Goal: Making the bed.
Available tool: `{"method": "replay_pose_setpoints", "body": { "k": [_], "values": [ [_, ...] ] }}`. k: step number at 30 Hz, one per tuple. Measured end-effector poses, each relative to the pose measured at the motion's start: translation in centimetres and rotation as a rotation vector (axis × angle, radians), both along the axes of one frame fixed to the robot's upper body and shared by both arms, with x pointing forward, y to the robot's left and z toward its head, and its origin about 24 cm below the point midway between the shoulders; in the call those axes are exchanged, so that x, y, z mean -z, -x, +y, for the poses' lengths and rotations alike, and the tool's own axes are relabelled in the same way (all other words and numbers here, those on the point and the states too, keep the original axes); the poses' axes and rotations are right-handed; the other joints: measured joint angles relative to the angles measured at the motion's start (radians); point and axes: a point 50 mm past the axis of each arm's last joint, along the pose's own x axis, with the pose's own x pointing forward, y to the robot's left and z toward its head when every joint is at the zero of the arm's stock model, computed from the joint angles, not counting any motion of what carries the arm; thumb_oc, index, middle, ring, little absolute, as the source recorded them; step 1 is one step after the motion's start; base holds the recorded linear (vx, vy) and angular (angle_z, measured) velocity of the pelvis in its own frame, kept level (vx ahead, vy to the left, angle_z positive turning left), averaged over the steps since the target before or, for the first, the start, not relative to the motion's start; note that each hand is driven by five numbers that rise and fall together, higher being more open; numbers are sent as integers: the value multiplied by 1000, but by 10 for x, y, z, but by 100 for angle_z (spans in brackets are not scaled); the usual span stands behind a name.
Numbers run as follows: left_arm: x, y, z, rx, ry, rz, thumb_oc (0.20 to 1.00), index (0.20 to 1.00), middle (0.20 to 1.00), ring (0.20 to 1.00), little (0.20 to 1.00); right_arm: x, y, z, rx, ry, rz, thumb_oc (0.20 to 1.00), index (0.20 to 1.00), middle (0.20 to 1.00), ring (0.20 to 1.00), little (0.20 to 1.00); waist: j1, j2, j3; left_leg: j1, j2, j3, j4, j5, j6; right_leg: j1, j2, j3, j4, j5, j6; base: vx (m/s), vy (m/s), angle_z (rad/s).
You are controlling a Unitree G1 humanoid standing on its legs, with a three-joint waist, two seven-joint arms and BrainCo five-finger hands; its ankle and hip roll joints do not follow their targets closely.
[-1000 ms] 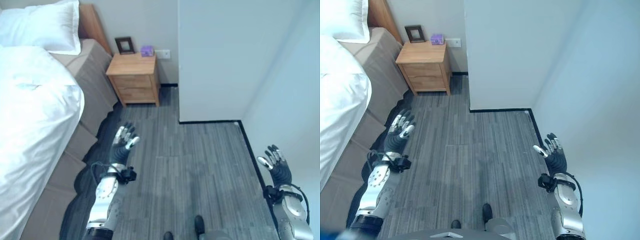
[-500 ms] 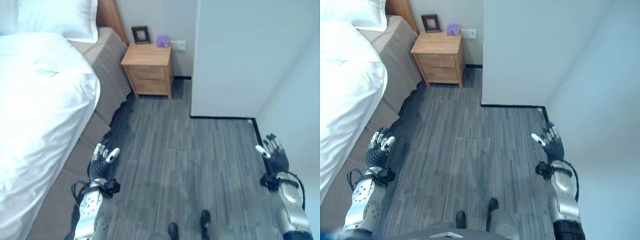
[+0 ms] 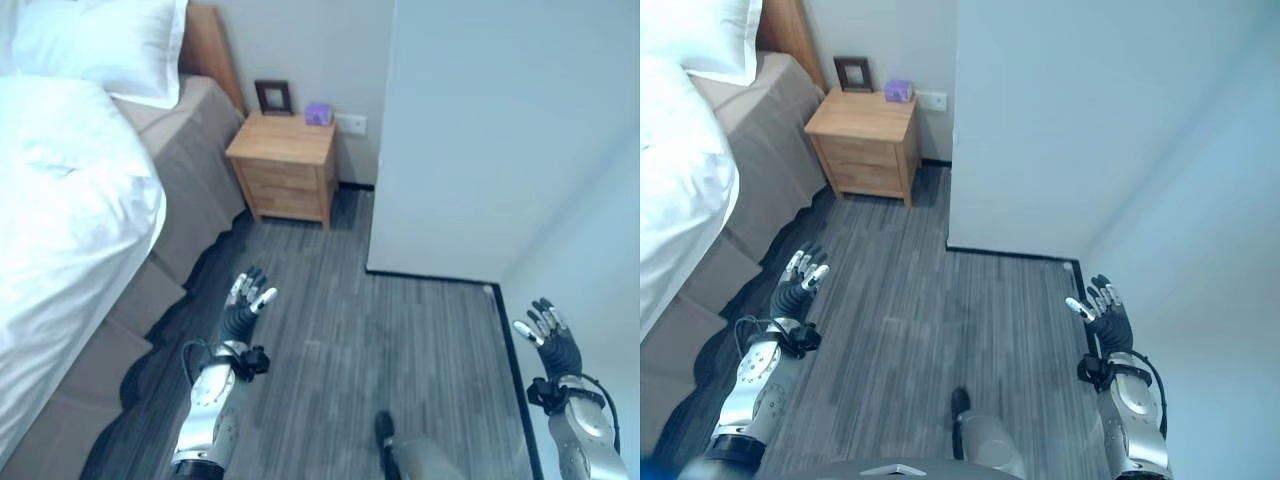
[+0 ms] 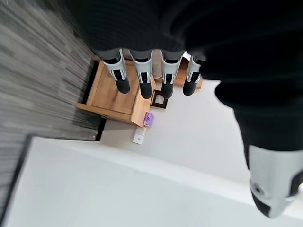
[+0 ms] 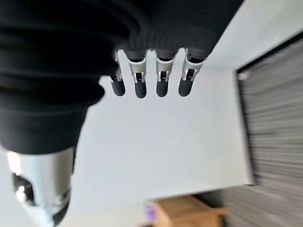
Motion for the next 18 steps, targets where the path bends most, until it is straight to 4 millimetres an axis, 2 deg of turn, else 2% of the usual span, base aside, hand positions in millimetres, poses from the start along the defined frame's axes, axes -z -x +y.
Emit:
{"method": "replay_pose_setpoints", "body": {
  "k": [1,2,3,4,5,6,7,8,9,10,11,12,13,14,15,16,17,18],
  "values": [
    [-4,-2,-8,35,34,-21,1000,1000,1000,1000,1000,1,0,-11,73,-21,-14,1000,1000,1000,1000,1000,29,-25,10,-114,-46,12,89,-2,40,63,11,12,-14,-40,-45,576,-120,30],
    [-4,-1,-10,43,43,-26,1000,1000,1000,1000,1000,-4,-1,-18,113,-18,-36,1000,1000,1000,1000,1000,64,-35,23,-212,-51,69,141,-3,85,123,25,17,-52,-50,-52,448,-65,-4],
    [-1,3,-4,27,33,-8,1000,1000,1000,1000,1000,-9,-7,-18,114,-16,-59,1000,1000,1000,1000,1000,71,-47,32,-248,-90,90,59,-13,70,180,27,16,-76,-52,-53,453,-37,-19],
    [4,7,5,5,13,17,1000,1000,1000,1000,1000,-15,-13,-11,76,-8,-83,1000,1000,1000,1000,1000,67,-54,33,-257,-139,102,-151,-23,50,227,30,4,-104,-64,-40,469,14,-17],
    [7,9,11,-9,-2,36,1000,1000,1000,1000,1000,-21,-20,-4,24,5,-103,1000,1000,1000,1000,1000,71,-54,33,-241,-168,110,-352,-15,53,269,34,-5,-124,-73,-29,667,28,-25],
    [7,11,17,-12,-28,44,1000,1000,1000,1000,1000,-25,-27,5,-39,23,-113,1000,1000,1000,1000,1000,76,-53,32,-246,-191,126,-497,-12,59,335,50,-10,-166,-99,-9,693,40,-13],
    [9,12,18,-11,-32,50,1000,1000,1000,1000,1000,-24,-28,9,-71,43,-102,1000,1000,1000,1000,1000,67,-53,20,-220,-238,99,-677,-23,44,360,54,-12,-199,-117,25,570,14,7],
    [9,10,15,-3,-29,48,1000,1000,1000,1000,1000,-25,-28,7,-78,65,-93,1000,1000,1000,1000,1000,62,-49,19,-199,-285,57,-809,-12,53,387,56,-19,-200,-118,28,555,11,24],
    [10,10,14,4,-27,51,1000,1000,1000,1000,1000,-22,-28,9,-84,82,-75,1000,1000,1000,1000,1000,71,-39,17,-185,-340,52,-893,9,86,416,70,3,-209,-119,30,549,20,4],
    [11,12,13,-5,-16,55,1000,1000,1000,1000,1000,-22,-28,10,-94,85,-71,1000,1000,1000,1000,1000,76,-31,13,-167,-363,84,-937,10,88,438,82,28,-214,-122,35,522,40,-10],
    [13,14,14,-17,-7,58,1000,1000,1000,1000,1000,-22,-29,11,-105,89,-72,1000,1000,1000,1000,1000,79,-22,11,-140,-379,136,-956,24,114,457,101,48,-207,-126,42,509,54,-6],
    [15,16,15,-20,-6,70,1000,1000,1000,1000,1000,-20,-27,11,-115,100,-59,1000,1000,1000,1000,1000,76,-10,6,-96,-388,197,-959,25,147,501,132,75,-206,-128,46,512,85,-6],
    [17,22,18,-37,-2,78,1000,1000,1000,1000,1000,-19,-26,13,-134,116,-43,1000,1000,1000,1000,1000,84,20,-11,-24,-356,270,-978,-32,212,534,189,108,-177,-139,65,506,102,-19],
    [16,25,28,-62,-27,82,1000,1000,1000,1000,1000,-13,-28,24,-158,86,-37,1000,1000,1000,1000,1000,89,-31,-27,14,-361,259,-980,48,270,545,175,131,-103,-200,115,462,140,-25],
    [16,25,28,-62,-27,82,1000,1000,1000,1000,1000,-13,-28,24,-158,86,-37,1000,1000,1000,1000,1000,89,-31,-27,14,-361,259,-980,48,270,545,175,131,-103,-200,115,384,151,-80],
    [17,27,28,-71,-23,85,1000,1000,1000,1000,1000,-15,-28,26,-186,111,-39,1000,1000,1000,1000,1000,125,-50,-42,49,-364,251,-976,116,259,467,137,102,118,-228,161,480,102,-43],
    [15,22,27,-69,-22,78,1000,1000,1000,1000,1000,-16,-27,28,-196,136,-37,1000,1000,1000,1000,1000,107,-53,-40,91,-385,253,-986,94,239,343,121,1,396,-128,215,348,36,-18],
    [12,17,22,-60,-16,61,1000,1000,1000,1000,1000,-16,-23,27,-194,138,-37,1000,1000,1000,1000,1000,86,-47,-30,121,-383,186,-993,101,235,238,107,-31,581,-6,226,488,-42,154]
  ]
}}
